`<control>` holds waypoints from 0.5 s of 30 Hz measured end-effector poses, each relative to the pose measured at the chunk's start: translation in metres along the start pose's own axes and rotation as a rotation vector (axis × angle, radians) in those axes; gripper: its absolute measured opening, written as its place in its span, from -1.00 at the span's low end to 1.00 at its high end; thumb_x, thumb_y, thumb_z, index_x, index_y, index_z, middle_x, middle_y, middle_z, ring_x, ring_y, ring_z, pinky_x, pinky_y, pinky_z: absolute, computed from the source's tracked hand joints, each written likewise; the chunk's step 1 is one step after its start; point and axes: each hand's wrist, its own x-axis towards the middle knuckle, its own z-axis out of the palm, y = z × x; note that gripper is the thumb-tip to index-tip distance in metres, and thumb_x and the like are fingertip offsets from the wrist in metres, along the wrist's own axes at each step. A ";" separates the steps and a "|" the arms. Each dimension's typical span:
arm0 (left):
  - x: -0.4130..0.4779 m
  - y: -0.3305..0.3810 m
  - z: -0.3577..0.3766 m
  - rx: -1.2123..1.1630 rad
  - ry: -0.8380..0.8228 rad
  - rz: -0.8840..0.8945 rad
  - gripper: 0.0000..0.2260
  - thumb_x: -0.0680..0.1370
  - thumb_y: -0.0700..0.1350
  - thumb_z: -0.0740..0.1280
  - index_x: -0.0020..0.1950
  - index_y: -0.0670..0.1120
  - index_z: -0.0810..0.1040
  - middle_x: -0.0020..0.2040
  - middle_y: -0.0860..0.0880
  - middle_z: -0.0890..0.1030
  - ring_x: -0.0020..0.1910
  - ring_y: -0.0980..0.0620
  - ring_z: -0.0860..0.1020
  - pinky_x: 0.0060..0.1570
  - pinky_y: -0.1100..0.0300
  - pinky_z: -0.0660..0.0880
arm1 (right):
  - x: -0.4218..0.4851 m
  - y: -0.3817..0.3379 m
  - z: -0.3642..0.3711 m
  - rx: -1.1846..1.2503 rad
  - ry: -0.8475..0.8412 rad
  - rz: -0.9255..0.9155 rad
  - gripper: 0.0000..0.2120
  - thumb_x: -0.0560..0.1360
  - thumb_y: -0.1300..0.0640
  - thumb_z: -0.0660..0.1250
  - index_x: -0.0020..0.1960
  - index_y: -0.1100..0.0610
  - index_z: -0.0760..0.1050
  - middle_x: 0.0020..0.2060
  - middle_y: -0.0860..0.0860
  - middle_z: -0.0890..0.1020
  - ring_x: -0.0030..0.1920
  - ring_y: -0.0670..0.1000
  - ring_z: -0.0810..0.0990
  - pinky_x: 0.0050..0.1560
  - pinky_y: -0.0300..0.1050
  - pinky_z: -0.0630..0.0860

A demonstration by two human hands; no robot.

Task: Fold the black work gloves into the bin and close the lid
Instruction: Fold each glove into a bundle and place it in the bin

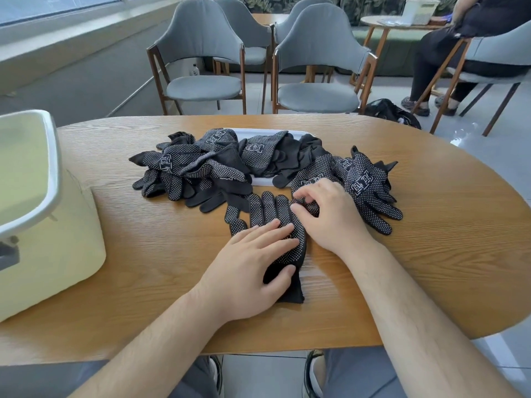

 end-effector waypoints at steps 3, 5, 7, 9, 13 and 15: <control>0.000 0.000 0.000 -0.010 0.007 0.001 -0.56 0.60 0.16 0.17 0.47 0.14 0.46 0.56 0.21 0.31 0.60 0.20 0.12 0.56 0.07 0.14 | 0.007 -0.006 0.002 -0.073 0.018 -0.001 -0.68 0.58 -0.19 0.31 0.20 -0.05 0.64 0.04 -0.08 0.52 0.16 0.04 0.44 0.28 0.04 0.36; 0.001 0.000 0.000 -0.014 0.019 0.006 -0.56 0.59 0.15 0.18 0.46 0.13 0.48 0.55 0.21 0.33 0.60 0.19 0.14 0.56 0.06 0.16 | 0.017 -0.012 0.004 -0.147 -0.084 0.013 -0.64 0.57 -0.26 0.29 0.21 -0.09 0.63 0.11 -0.08 0.50 0.23 0.05 0.40 0.32 0.03 0.26; 0.002 0.001 0.001 -0.021 0.021 0.005 -0.56 0.59 0.15 0.19 0.46 0.13 0.49 0.55 0.20 0.34 0.59 0.19 0.15 0.55 0.06 0.17 | 0.025 -0.015 0.007 -0.170 -0.151 0.045 -0.68 0.57 -0.25 0.29 0.17 -0.11 0.63 0.15 -0.07 0.51 0.26 0.06 0.39 0.33 0.04 0.23; 0.002 0.001 0.000 -0.023 0.017 0.002 -0.56 0.59 0.15 0.18 0.46 0.13 0.49 0.55 0.20 0.34 0.59 0.19 0.14 0.55 0.07 0.16 | 0.031 -0.015 0.010 -0.162 -0.113 0.064 -0.73 0.58 -0.19 0.30 0.15 -0.09 0.62 0.12 -0.07 0.55 0.25 0.07 0.43 0.30 0.05 0.27; 0.002 0.002 -0.001 -0.022 0.019 0.002 -0.56 0.59 0.15 0.18 0.46 0.13 0.48 0.55 0.20 0.33 0.60 0.20 0.13 0.57 0.10 0.13 | 0.036 -0.017 0.015 -0.167 -0.022 0.092 -0.75 0.59 -0.15 0.32 0.16 -0.05 0.60 0.05 -0.06 0.59 0.19 0.07 0.49 0.24 0.03 0.33; 0.002 0.002 -0.001 -0.029 0.025 0.007 -0.57 0.59 0.13 0.20 0.45 0.11 0.49 0.55 0.18 0.33 0.60 0.19 0.14 0.57 0.13 0.11 | 0.035 -0.018 0.016 -0.117 0.016 0.063 -0.73 0.57 -0.19 0.33 0.14 -0.06 0.60 0.01 -0.07 0.58 0.15 0.05 0.49 0.20 0.00 0.34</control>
